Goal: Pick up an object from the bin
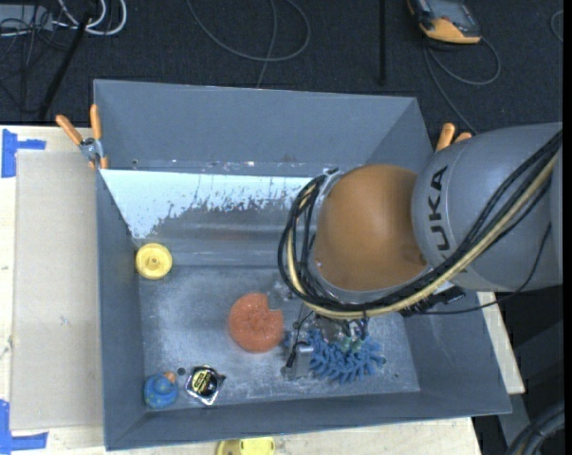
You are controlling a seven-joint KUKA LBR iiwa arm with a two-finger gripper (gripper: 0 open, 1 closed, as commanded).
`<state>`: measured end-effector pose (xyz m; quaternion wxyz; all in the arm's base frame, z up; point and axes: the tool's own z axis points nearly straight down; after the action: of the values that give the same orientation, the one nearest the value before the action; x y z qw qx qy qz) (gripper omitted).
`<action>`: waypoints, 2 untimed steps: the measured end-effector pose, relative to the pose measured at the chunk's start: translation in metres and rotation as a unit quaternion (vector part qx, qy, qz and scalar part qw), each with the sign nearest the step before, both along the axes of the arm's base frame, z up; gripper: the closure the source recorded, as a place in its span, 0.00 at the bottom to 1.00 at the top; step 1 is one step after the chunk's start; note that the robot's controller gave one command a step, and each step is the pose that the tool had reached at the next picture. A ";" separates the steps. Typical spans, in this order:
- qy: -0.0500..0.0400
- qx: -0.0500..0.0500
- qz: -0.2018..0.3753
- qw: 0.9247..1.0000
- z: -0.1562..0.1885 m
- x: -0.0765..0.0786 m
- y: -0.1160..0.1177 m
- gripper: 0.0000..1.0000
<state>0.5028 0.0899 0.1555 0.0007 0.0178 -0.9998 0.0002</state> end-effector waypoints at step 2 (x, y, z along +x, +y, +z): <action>-0.003 0.000 0.044 0.999 -0.051 0.068 -0.011 0.00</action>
Offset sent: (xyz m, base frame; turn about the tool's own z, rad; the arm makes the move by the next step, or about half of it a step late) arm 0.0742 -0.0115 -0.0627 -0.1010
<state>0.5705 0.0790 0.1046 -0.0026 0.0619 -0.9981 0.0000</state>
